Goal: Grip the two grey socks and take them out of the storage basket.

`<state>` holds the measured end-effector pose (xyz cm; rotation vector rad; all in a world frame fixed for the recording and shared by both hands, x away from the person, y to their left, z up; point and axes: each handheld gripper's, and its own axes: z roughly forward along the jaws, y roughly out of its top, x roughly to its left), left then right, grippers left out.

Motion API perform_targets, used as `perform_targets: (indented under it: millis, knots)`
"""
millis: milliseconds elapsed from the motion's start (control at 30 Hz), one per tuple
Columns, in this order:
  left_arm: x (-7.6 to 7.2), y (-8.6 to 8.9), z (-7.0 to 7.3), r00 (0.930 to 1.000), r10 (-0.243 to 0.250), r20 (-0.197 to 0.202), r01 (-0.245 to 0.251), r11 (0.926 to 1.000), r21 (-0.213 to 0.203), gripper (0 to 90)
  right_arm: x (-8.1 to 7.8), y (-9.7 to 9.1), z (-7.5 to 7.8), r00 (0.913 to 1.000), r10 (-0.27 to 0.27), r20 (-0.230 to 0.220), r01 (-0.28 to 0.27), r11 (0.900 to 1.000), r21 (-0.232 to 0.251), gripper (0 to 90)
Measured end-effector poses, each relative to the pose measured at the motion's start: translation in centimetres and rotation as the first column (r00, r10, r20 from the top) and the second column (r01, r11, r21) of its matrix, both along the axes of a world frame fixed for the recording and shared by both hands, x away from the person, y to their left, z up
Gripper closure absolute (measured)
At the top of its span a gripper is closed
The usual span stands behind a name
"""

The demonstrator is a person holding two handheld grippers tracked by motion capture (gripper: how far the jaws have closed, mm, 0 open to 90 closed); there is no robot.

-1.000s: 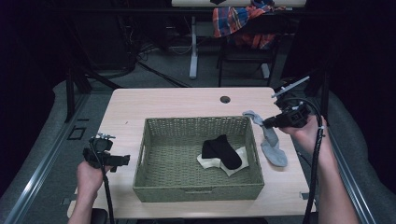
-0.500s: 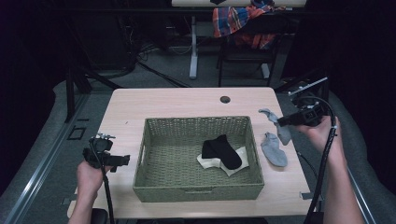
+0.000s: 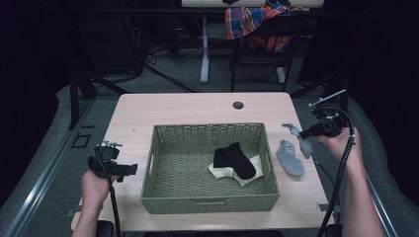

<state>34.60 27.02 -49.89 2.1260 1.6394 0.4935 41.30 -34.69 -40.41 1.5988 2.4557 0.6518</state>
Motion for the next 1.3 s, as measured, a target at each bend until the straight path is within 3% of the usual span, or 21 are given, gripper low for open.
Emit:
perform_targets:
  millis: [200,300,733,900,933,967,1033,1067,1167,1233,1300]
  knots:
    - [0.0,0.0,0.0,1.0000,-0.001,0.000,0.001,1.0000,0.001,0.1,0.6,-0.5,-1.4,0.9992,-0.006,-0.038,0.006,0.9998,-0.016,85.7]
    - [0.0,0.0,0.0,1.0000,0.000,0.001,0.000,1.0000,0.001,0.0,0.7,-0.5,-1.8,0.9992,-0.014,-0.036,0.014,0.9999,-0.002,85.7]
    - [0.0,0.0,0.0,1.0000,-0.002,0.003,0.002,1.0000,0.003,0.0,1.4,-0.2,-3.8,0.9967,-0.014,-0.081,0.010,0.9990,-0.043,85.6]
    - [0.0,0.0,0.0,1.0000,-0.001,0.002,0.001,1.0000,0.002,0.1,1.8,0.0,-5.1,0.9936,-0.010,-0.113,0.003,0.9983,-0.058,85.5]
    - [0.0,0.0,0.0,1.0000,-0.001,0.003,0.001,1.0000,0.003,0.1,1.8,0.2,-5.5,0.9933,-0.031,-0.112,0.025,0.9983,-0.052,85.5]
    - [0.0,0.0,0.0,1.0000,-0.002,0.001,0.002,1.0000,0.002,0.0,1.9,0.0,-5.6,0.9911,-0.008,-0.133,-0.001,0.9979,-0.064,85.5]
    - [0.0,0.0,0.0,1.0000,-0.002,0.003,0.001,1.0000,0.003,0.0,2.1,0.1,-6.2,0.9906,-0.007,-0.137,-0.002,0.9980,-0.063,85.5]
    - [0.0,0.0,0.0,1.0000,-0.002,0.000,0.002,1.0000,0.002,0.0,2.1,0.2,-6.5,0.9914,-0.030,-0.128,0.023,0.9980,-0.058,85.5]
    - [0.0,0.0,0.0,1.0000,-0.001,0.003,0.001,1.0000,0.002,0.0,2.4,0.1,-7.1,0.9875,-0.010,-0.157,-0.002,0.9975,-0.071,85.4]
    - [0.0,0.0,0.0,1.0000,-0.002,0.000,0.002,1.0000,0.001,0.1,2.3,0.2,-7.6,0.9890,-0.031,-0.145,0.022,0.9977,-0.064,85.4]
    - [0.0,0.0,0.0,1.0000,-0.002,0.000,0.002,1.0000,0.001,0.0,2.5,0.1,-7.9,0.9858,-0.012,-0.168,0.000,0.9974,-0.072,85.2]
